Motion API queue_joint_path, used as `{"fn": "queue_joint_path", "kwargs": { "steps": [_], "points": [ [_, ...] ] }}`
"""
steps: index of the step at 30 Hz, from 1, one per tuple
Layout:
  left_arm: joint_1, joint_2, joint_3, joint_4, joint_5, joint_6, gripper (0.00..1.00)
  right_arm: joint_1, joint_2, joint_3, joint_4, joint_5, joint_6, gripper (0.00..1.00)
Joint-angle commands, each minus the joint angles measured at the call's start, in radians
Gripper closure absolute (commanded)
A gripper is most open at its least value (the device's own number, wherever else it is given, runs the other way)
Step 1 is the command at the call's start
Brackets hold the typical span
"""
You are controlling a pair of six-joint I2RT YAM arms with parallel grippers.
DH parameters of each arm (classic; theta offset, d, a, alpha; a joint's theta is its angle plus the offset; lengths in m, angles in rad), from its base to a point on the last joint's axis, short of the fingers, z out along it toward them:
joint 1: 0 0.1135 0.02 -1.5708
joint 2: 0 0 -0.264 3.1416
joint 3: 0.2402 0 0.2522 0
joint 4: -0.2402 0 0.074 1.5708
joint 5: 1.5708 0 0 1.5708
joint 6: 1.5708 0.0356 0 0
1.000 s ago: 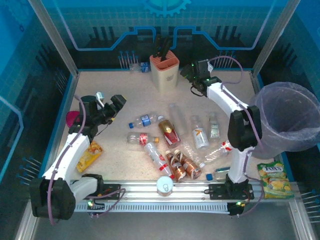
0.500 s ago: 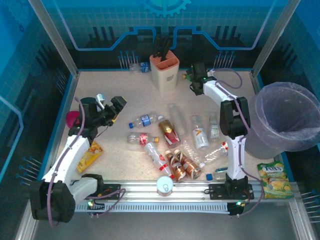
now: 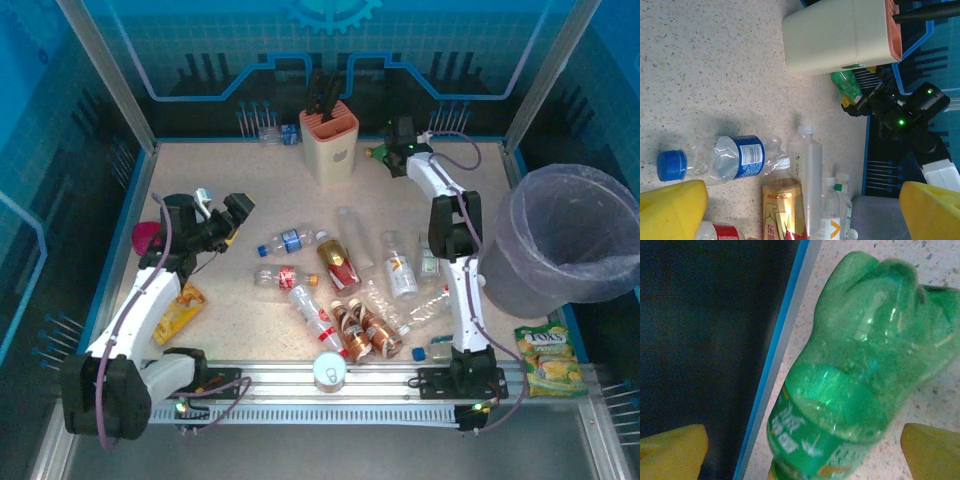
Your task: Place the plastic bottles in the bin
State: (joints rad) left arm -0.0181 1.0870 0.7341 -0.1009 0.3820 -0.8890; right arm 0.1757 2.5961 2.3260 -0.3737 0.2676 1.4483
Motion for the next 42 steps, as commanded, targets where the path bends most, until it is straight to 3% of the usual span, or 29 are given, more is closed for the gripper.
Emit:
{"fn": "queue_joint_path", "kwargs": {
  "steps": [1, 8, 18, 26, 38, 42],
  "points": [
    [-0.003, 0.014, 0.025, -0.007, -0.018, -0.002, 0.01, -0.011, 0.079, 0.149, -0.175, 0.011, 0.006, 0.0],
    [-0.003, 0.034, 0.022, 0.016, -0.041, -0.018, 0.01, -0.03, 0.124, 0.167, -0.17, -0.021, 0.037, 0.02],
    [-0.001, 0.058, 0.018, 0.026, -0.051, -0.037, 0.01, -0.051, 0.148, 0.148, -0.162, -0.051, 0.006, 0.31],
    [0.0, 0.072, 0.027, 0.029, -0.049, -0.039, 0.01, -0.068, 0.016, -0.005, -0.066, -0.044, -0.101, 0.47],
    [-0.003, 0.035, 0.029, 0.025, -0.049, -0.047, 0.01, -0.046, -0.408, -0.369, 0.08, -0.011, -0.366, 0.51],
    [-0.006, 0.022, 0.018, 0.022, -0.058, -0.04, 0.01, -0.044, -0.449, -0.424, 0.101, 0.002, -0.349, 0.35]
  ]
}}
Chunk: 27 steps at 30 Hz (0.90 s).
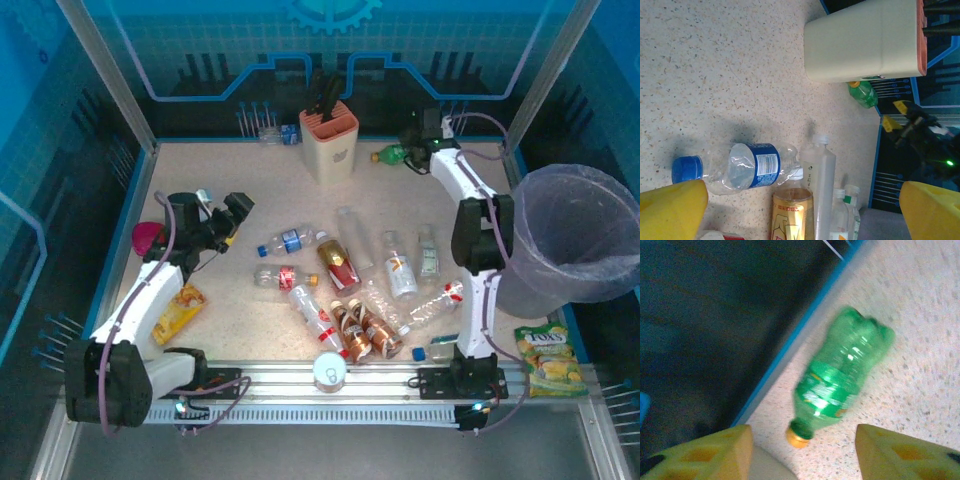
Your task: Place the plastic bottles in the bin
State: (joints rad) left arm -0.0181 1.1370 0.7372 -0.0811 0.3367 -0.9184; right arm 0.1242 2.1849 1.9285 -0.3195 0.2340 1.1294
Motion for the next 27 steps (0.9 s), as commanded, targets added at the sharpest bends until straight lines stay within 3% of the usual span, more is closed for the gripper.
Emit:
{"fn": "queue_joint_path", "kwargs": {
  "steps": [1, 4, 9, 14, 27],
  "points": [
    [-0.006, -0.026, 0.014, 0.002, -0.013, -0.01, 0.01, 0.008, -0.027, -0.019, 0.045, 0.037, -0.017, 0.31],
    [-0.006, -0.018, 0.016, 0.001, -0.014, -0.008, 0.01, 0.011, 0.043, 0.06, 0.012, 0.025, 0.01, 0.18],
    [-0.005, -0.009, 0.034, -0.021, -0.029, 0.013, 0.01, 0.023, 0.248, 0.352, -0.188, 0.036, 0.002, 0.0],
    [-0.006, 0.003, 0.037, -0.023, -0.039, 0.022, 0.01, 0.022, 0.389, 0.553, -0.338, 0.032, 0.052, 0.0],
    [-0.006, 0.021, 0.007, 0.011, -0.059, -0.004, 0.01, -0.024, 0.517, 0.598, -0.462, -0.04, 0.105, 0.0]
  ]
}}
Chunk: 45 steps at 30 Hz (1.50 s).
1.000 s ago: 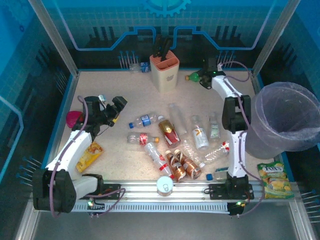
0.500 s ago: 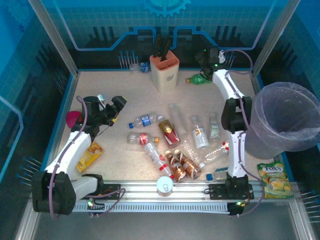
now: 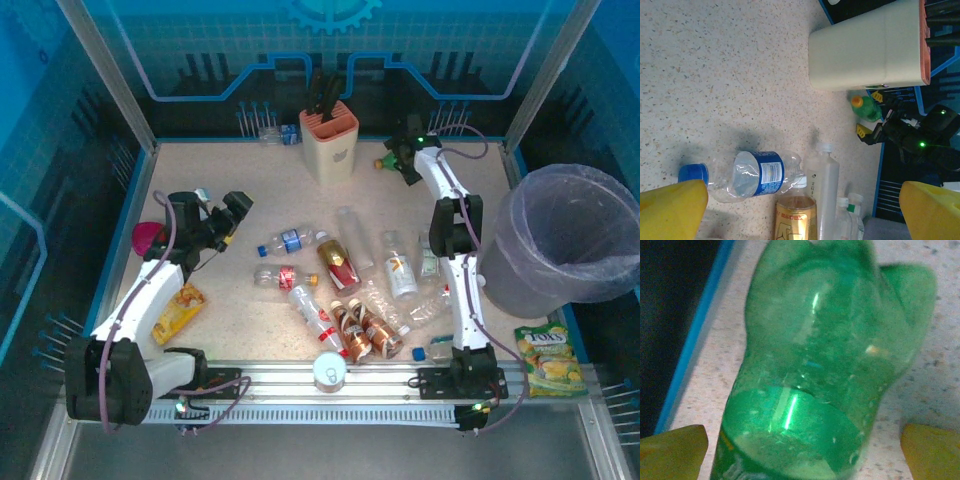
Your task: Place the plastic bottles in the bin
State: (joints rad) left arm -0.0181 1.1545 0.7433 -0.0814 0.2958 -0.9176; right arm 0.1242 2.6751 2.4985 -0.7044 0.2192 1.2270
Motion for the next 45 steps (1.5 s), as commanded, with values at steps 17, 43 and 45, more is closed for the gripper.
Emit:
{"fn": "queue_joint_path", "kwargs": {
  "steps": [17, 43, 45],
  "points": [
    [-0.006, -0.022, -0.033, 0.031, -0.001, -0.035, 0.01, -0.051, -0.28, -0.379, 0.108, -0.039, -0.185, 0.37],
    [-0.009, 0.421, 0.324, 0.122, 0.093, -0.064, 0.01, 0.135, -1.092, -0.237, -0.546, 0.54, -0.798, 0.61],
    [-0.011, 0.467, 0.367, 0.13, 0.096, -0.067, 0.01, 0.123, -1.143, -0.238, -0.621, 0.603, -0.803, 0.62]
  ]
}}
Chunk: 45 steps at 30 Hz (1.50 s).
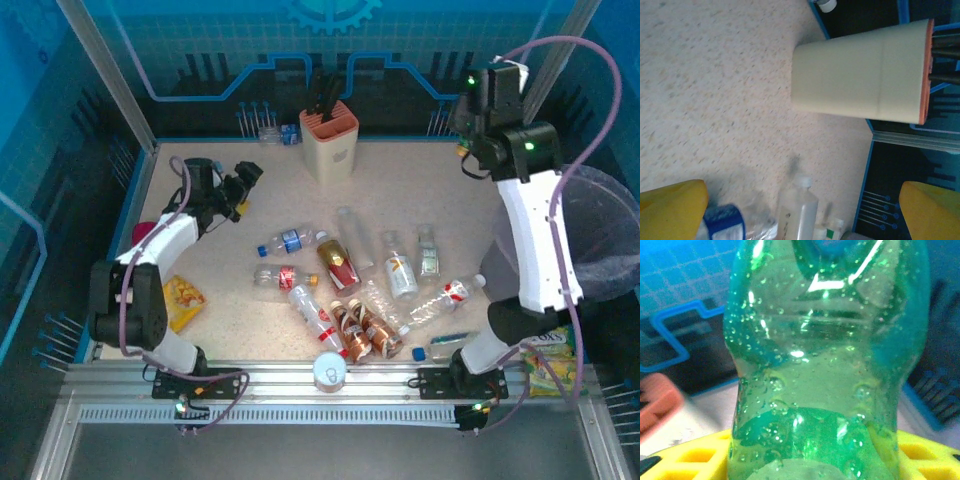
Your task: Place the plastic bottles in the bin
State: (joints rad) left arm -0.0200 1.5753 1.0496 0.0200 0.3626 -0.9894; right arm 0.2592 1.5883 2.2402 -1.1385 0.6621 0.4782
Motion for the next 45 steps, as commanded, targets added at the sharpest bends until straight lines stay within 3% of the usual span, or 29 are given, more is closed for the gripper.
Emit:
{"fn": "queue_joint_path", "kwargs": {
  "steps": [1, 6, 12, 20, 25, 33, 37, 41, 42, 45],
  "points": [
    [-0.01, 0.065, 0.081, 0.028, 0.027, 0.005, 0.01, -0.023, -0.076, 0.017, -0.215, 0.176, -0.054, 0.62],
    [-0.012, 0.17, 0.183, 0.028, 0.021, 0.003, 0.01, -0.197, -0.209, -0.079, -0.297, 0.16, -0.078, 0.62],
    [-0.015, 0.317, 0.324, 0.018, 0.015, -0.029, 0.03, -0.484, -0.295, -0.239, -0.294, -0.049, -0.131, 0.62],
    [-0.027, 0.495, 0.526, -0.017, -0.037, -0.055, 0.06, -0.734, -0.344, -0.527, -0.164, -0.255, -0.188, 0.61],
    [-0.035, 0.58, 0.632, -0.029, -0.058, -0.052, 0.06, -0.832, -0.327, -0.608, -0.105, -0.321, -0.221, 0.61],
    [-0.049, 0.706, 0.745, -0.01, -0.076, -0.073, 0.06, -0.884, -0.291, -0.702, -0.043, -0.363, -0.229, 0.55],
    [-0.052, 0.765, 0.784, 0.015, -0.082, -0.117, 0.07, -0.915, -0.28, -0.72, -0.027, -0.416, -0.222, 0.42],
    [-0.052, 0.812, 0.819, 0.033, -0.101, -0.164, 0.07, -0.916, -0.252, -0.682, -0.065, -0.421, -0.232, 0.05],
    [-0.052, 0.823, 0.835, 0.024, -0.109, -0.171, 0.07, -0.916, -0.249, -0.669, -0.077, -0.418, -0.235, 0.0],
    [-0.052, 0.854, 0.881, 0.006, -0.153, -0.198, 0.07, -0.917, -0.252, -0.628, -0.1, -0.451, -0.24, 0.0]
  ]
}}
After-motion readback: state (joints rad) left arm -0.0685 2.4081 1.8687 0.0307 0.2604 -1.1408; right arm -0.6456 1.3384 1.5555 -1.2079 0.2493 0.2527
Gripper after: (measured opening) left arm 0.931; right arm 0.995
